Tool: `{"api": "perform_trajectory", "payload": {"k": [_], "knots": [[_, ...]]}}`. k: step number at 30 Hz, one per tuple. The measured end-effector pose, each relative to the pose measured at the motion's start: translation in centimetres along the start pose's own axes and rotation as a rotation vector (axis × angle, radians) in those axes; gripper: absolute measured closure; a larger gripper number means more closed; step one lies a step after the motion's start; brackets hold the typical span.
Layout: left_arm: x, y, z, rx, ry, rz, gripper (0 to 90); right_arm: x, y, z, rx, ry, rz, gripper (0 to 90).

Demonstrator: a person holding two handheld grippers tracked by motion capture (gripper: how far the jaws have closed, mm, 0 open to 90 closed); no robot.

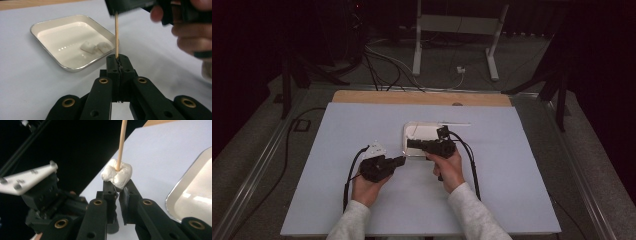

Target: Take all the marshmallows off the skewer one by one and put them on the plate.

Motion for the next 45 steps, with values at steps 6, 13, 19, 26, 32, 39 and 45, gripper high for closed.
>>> {"api": "perform_trajectory", "payload": {"k": [6, 13, 19, 26, 32, 39, 45], "knots": [[-0.1, 0.1, 0.0, -0.002, 0.017, 0.013, 90.0, 0.0, -0.6, -0.3, 0.004, -0.027, 0.014, 83.6], [-0.1, 0.2, 0.2, -0.013, 0.027, 0.018, 90.0, 0.2, -0.9, -0.7, 0.016, -0.046, 0.03, 83.2], [-0.1, 0.2, 0.6, -0.007, 0.025, 0.013, 90.0, 0.0, -1.0, -1.1, 0.019, -0.042, 0.038, 83.0], [0.4, -0.2, 1.1, -0.004, 0.022, 0.005, 90.0, -0.4, -1.0, -1.5, 0.03, -0.029, 0.027, 82.7], [0.6, -0.3, 1.4, 0.003, 0.024, 0.002, 90.0, -0.7, -1.0, -1.8, 0.029, -0.025, 0.031, 82.7], [0.7, -0.7, 2.0, 0.015, 0.024, -0.002, 90.0, -0.8, -1.2, -2.3, 0.022, -0.03, 0.036, 82.6], [0.8, -1.3, 2.3, 0.021, 0.022, -0.009, 90.0, -0.8, -1.0, -2.6, 0.075, -0.059, 0.046, 81.8]]}}
Point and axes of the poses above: each handheld gripper's, and its own axes: y roughly forward along the jaws, z roughly out of its underside, x roughly to its left, the point moved 2 cm from there along y, roughly forward along the jaws, and after that the axes turned 1 degree about z, right-handed, at the moved point
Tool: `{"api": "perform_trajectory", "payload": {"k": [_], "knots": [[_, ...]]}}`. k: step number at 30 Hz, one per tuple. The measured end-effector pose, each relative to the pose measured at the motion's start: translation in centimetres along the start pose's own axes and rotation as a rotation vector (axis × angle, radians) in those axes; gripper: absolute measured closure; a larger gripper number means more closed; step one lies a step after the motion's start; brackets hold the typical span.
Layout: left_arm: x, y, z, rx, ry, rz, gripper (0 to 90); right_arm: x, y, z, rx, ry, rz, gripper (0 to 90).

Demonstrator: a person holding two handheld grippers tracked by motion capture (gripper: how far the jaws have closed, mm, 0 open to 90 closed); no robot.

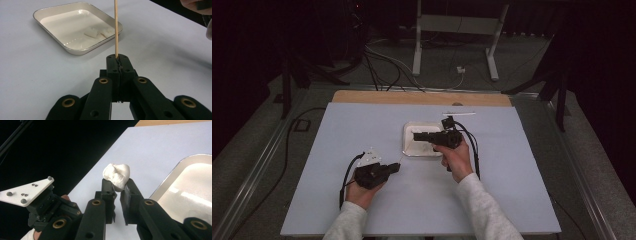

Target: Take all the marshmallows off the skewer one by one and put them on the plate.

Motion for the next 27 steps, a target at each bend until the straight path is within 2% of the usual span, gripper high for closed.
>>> {"api": "perform_trajectory", "payload": {"k": [9, 27], "knots": [[0.25, -0.41, 0.21, -0.002, -0.003, -0.005, 90.0, 0.06, 0.55, -0.1, -0.012, 0.004, -0.017, 81.8], [0.32, -0.59, 0.47, 0.006, -0.003, -0.001, 90.0, -0.12, 0.89, -0.11, -0.035, -0.004, -0.016, 81.0]]}}
Point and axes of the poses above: each handheld gripper's, and its own axes: y roughly forward along the jaws, z roughly out of its underside, x roughly to its left, the point moved 2 cm from there along y, roughly forward along the jaws, and after that the axes turned 1 degree about z, right-handed, at the moved point
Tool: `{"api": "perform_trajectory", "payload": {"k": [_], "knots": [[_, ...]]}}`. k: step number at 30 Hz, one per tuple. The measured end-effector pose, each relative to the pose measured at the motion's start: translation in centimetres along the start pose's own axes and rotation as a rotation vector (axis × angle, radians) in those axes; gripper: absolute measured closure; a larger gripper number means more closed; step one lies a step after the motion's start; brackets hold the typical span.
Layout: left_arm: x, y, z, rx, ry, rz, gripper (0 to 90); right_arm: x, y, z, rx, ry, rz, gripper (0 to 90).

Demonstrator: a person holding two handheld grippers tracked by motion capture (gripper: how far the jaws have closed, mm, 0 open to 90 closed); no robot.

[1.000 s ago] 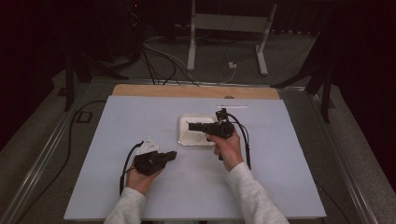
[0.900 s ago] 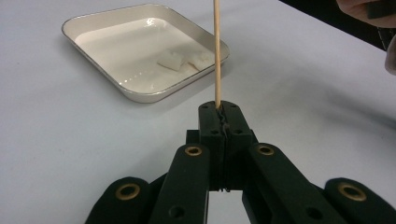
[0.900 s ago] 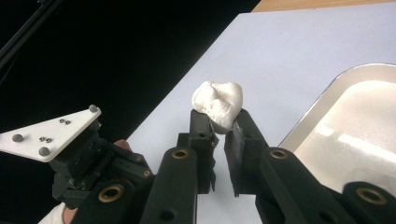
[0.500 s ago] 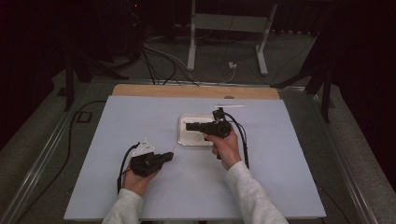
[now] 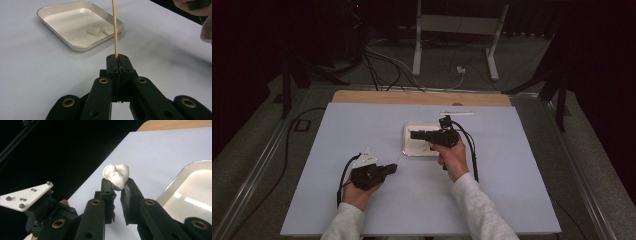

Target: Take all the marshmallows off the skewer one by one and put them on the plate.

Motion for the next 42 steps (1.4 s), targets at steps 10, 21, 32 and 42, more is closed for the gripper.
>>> {"api": "perform_trajectory", "payload": {"k": [10, 21, 32, 42], "knots": [[0.2, -0.5, 0.1, 0.007, 0.003, -0.009, 90.0, -0.4, 0.3, 0.0, -0.001, 0.018, -0.009, 80.4], [0.3, -1.0, 0.7, 0.028, 0.005, 0.002, 90.0, -1.2, -1.3, -1.2, -0.064, 0.025, 0.055, 82.3], [0.6, -0.9, 0.3, -0.002, -0.02, -0.018, 90.0, -4.5, -0.9, 0.9, 0.078, 0.063, 0.215, 78.6], [0.7, -0.4, -0.1, -0.011, -0.027, -0.03, 90.0, -5.9, -0.6, 1.9, 0.14, 0.109, 0.257, 60.9]]}}
Point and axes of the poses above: each handheld gripper's, and its own axes: y roughly forward along the jaws, z roughly out of its underside, x roughly to its left, the point moved 2 cm from there along y, roughly forward along the jaws, and after that the axes turned 1 degree about z, right-handed, at the moved point
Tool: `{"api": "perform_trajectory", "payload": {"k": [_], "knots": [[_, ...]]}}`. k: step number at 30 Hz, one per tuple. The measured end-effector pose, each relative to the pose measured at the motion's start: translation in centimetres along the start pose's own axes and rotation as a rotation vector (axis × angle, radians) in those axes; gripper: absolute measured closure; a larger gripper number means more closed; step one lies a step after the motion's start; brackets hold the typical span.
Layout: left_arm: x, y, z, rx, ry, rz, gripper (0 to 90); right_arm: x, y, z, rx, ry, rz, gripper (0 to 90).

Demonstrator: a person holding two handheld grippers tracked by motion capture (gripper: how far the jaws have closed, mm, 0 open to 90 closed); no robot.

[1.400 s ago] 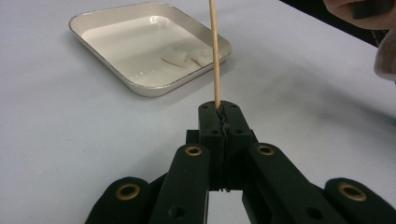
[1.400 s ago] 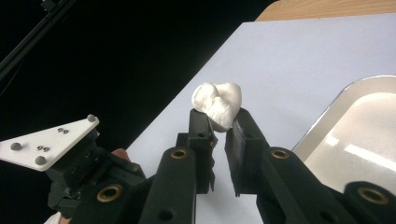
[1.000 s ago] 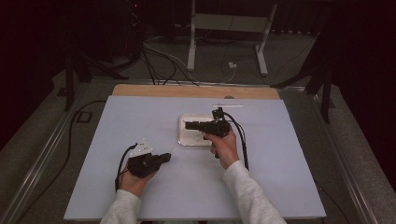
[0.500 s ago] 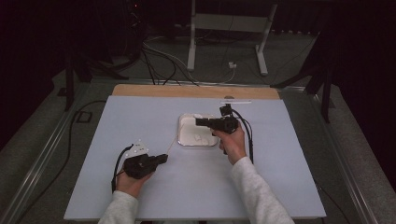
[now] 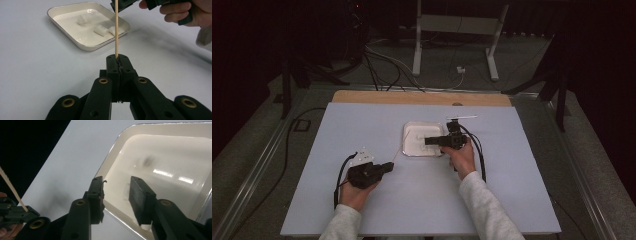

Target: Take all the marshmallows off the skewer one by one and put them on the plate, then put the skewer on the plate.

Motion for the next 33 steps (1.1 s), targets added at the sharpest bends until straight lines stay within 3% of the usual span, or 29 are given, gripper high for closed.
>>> {"api": "perform_trajectory", "payload": {"k": [4, 7, 15, 19, 23, 33], "knots": [[0.0, 0.0, -0.4, -0.015, -0.007, -0.008, 90.0, 0.4, -0.5, 0.1, -0.015, -0.027, -0.003, 47.7], [-0.2, 0.3, -0.8, -0.02, -0.013, -0.009, 90.0, 0.9, -0.9, 0.2, -0.026, -0.075, -0.003, 40.9], [-0.4, 0.8, -2.3, -0.052, -0.038, -0.008, 90.0, 2.8, -3.3, 1.0, -0.154, -0.231, 0.071, 15.1], [-0.3, 1.4, -3.1, -0.056, -0.062, -0.011, 90.0, 3.4, -4.8, 1.6, -0.214, -0.285, 0.107, 12.9], [-0.2, 2.2, -3.8, -0.056, -0.083, -0.019, 90.0, 3.4, -5.6, 2.2, -0.219, -0.318, 0.152, 8.4], [0.4, 4.2, -5.4, -0.06, -0.121, -0.05, 90.0, 2.6, -7.2, 4.0, -0.229, -0.33, 0.203, 4.6]]}}
Point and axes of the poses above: each handheld gripper's, and its own axes: y roughly forward along the jaws, z roughly out of its underside, x roughly to its left, the point moved 2 cm from there along y, roughly forward along the jaws, and after that the axes turned 1 degree about z, right-handed, at the moved point
